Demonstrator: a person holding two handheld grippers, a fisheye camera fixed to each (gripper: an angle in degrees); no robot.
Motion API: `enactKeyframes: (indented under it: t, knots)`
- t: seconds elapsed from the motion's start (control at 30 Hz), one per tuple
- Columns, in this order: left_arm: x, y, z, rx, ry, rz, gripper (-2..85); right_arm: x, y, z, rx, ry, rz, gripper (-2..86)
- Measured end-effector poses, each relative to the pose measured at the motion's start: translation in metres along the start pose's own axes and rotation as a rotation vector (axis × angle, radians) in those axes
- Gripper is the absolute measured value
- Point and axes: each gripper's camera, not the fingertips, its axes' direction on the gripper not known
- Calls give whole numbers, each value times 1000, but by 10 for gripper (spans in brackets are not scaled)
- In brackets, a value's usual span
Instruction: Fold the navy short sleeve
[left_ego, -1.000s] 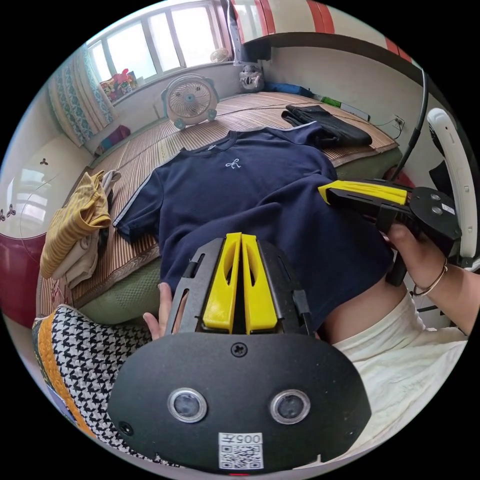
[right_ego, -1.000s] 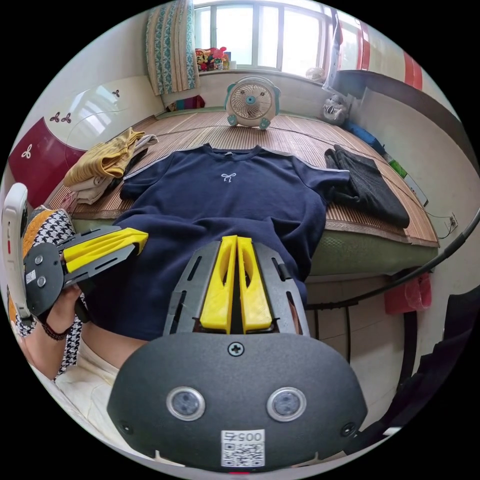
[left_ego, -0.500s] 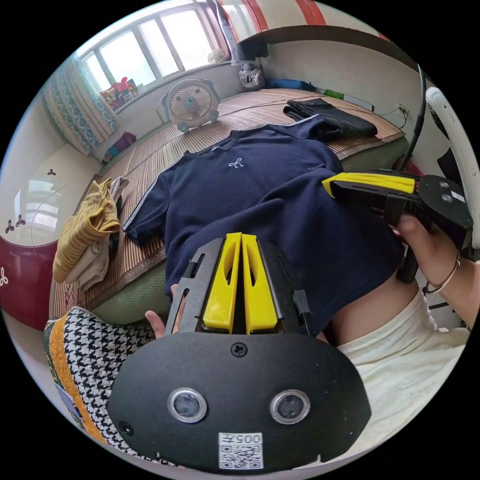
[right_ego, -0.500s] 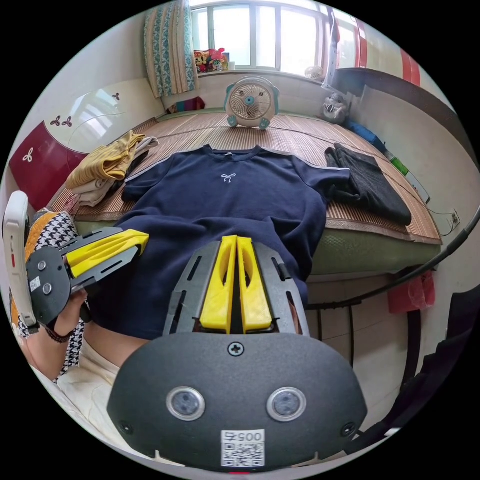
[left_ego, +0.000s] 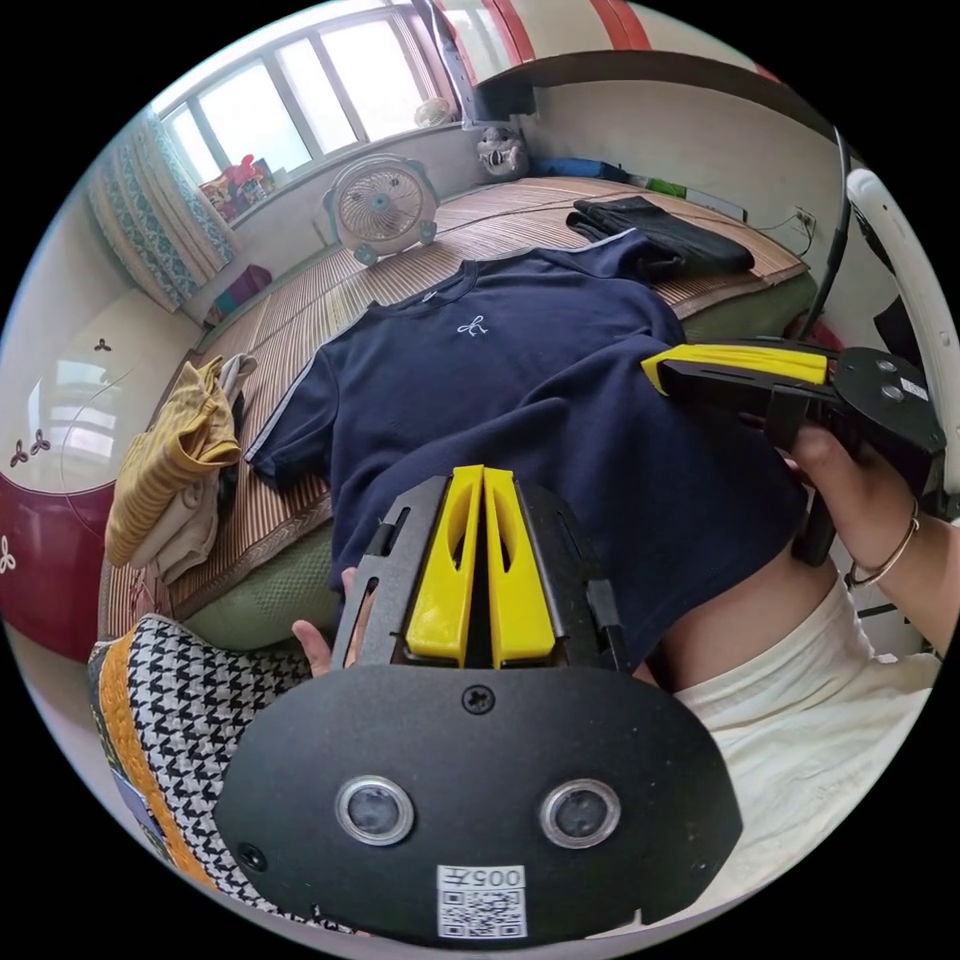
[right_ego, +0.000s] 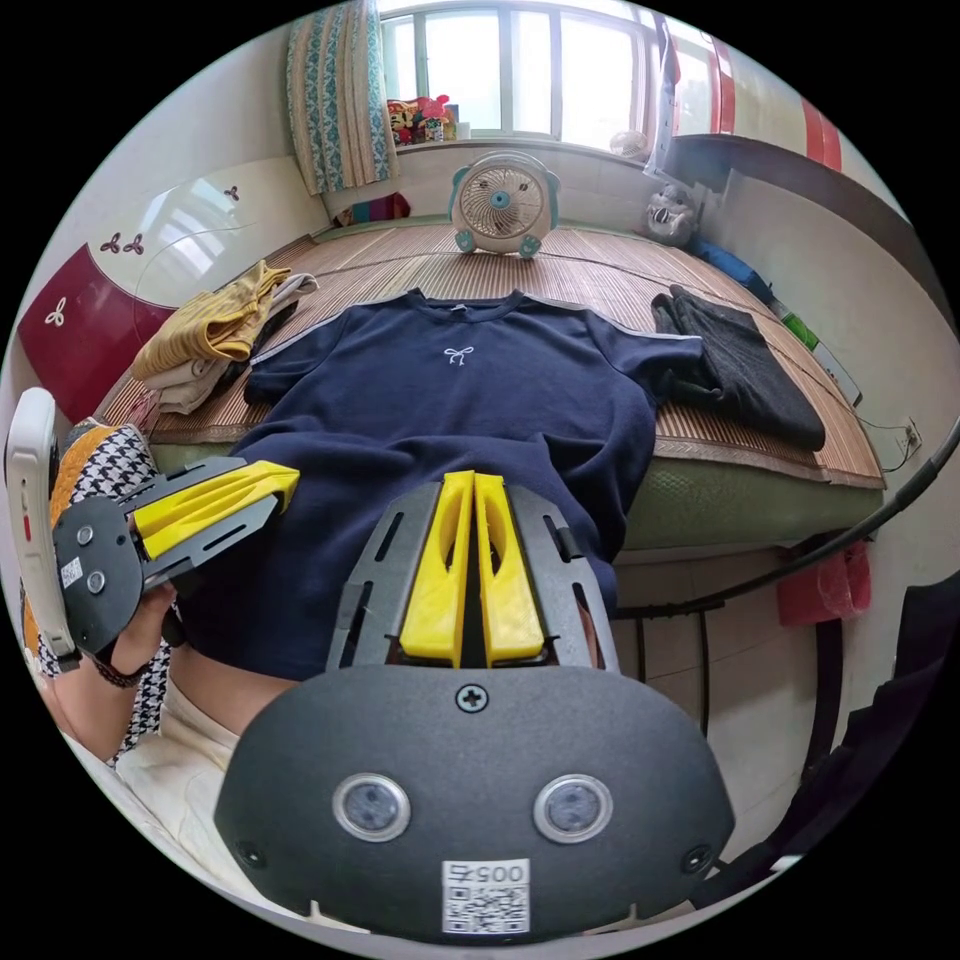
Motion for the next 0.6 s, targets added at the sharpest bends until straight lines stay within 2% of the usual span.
enactKeyframes:
  t: [0.17,0.37,0.6]
  knots:
    - [-15,0,4,-1,15,-3,-2,2,1,-1,-1,1,-2,-15]
    - [-59,2,10,-6,163,-72,-2,12,3,-2,1,-42,5,-15]
    - [-80,2,11,-6,107,-46,0,13,11,-7,18,-10,-11,-14]
